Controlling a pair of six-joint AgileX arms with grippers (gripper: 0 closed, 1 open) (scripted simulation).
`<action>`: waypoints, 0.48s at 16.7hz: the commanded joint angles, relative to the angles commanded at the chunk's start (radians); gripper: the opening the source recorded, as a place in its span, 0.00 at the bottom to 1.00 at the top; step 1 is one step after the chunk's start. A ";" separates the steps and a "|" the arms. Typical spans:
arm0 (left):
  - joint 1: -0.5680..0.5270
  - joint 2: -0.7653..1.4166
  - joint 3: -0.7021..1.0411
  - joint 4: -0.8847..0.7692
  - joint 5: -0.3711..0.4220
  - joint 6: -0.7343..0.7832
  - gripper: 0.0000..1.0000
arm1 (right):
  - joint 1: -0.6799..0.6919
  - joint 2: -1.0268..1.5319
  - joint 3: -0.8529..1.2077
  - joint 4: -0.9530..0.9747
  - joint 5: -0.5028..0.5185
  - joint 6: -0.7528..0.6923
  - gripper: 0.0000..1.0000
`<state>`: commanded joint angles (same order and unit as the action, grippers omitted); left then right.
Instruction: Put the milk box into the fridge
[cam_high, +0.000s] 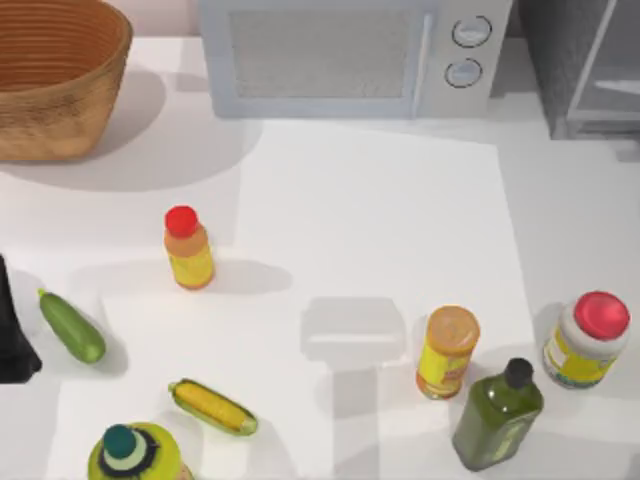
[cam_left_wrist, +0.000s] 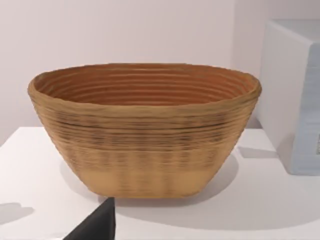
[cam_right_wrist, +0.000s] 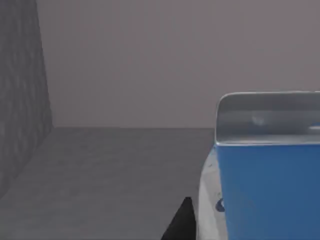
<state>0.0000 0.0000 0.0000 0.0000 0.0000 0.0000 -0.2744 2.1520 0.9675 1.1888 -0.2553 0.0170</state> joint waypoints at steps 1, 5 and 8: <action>0.000 0.000 0.000 0.000 0.000 0.000 1.00 | -0.003 0.016 0.006 0.009 0.000 -0.001 0.00; 0.000 0.000 0.000 0.000 0.000 0.000 1.00 | -0.005 0.021 0.009 0.012 -0.001 -0.001 0.00; 0.000 0.000 0.000 0.000 0.000 0.000 1.00 | 0.001 0.005 0.022 0.018 -0.008 -0.003 0.00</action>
<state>0.0000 0.0000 0.0000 0.0000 0.0000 0.0000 -0.2733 2.1572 0.9891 1.2071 -0.2630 0.0142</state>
